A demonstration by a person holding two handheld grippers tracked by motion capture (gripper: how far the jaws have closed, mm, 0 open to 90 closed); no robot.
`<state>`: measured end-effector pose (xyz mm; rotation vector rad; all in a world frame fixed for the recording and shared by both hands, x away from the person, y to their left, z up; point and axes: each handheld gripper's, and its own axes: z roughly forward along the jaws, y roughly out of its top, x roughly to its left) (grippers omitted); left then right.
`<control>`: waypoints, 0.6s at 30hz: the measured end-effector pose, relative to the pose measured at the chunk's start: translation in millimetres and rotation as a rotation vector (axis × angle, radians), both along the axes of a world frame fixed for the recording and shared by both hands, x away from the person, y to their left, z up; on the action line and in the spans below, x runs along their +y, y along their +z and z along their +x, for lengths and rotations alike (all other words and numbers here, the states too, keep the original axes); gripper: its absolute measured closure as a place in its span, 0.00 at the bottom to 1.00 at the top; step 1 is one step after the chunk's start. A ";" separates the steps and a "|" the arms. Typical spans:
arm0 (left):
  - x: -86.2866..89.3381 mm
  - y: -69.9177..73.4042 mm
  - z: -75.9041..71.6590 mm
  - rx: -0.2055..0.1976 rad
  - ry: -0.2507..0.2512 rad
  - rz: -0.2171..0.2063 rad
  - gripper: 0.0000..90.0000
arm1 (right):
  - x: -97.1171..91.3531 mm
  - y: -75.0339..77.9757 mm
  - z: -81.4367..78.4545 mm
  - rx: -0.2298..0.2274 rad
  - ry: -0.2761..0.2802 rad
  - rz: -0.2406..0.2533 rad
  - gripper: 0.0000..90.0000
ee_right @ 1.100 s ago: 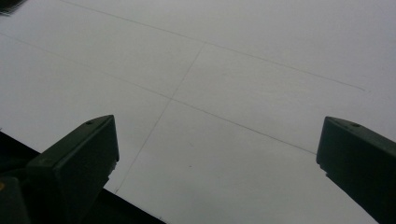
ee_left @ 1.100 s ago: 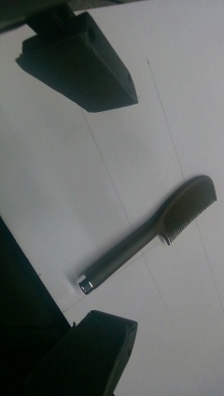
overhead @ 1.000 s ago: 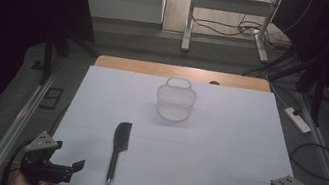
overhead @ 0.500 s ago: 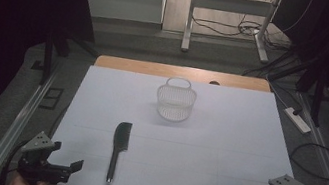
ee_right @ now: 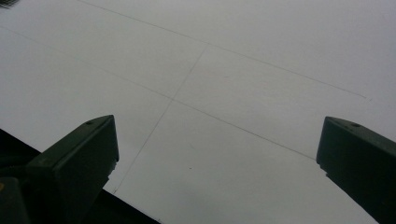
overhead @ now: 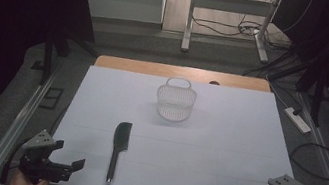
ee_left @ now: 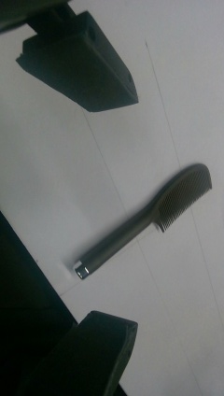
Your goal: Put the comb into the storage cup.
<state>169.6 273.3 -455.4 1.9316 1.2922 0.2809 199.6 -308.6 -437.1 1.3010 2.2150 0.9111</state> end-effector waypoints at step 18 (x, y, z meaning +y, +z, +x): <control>-7.3 1.7 14.8 0.013 -0.062 0.015 0.00 | 0.8 0.3 1.1 -0.004 0.001 0.003 0.00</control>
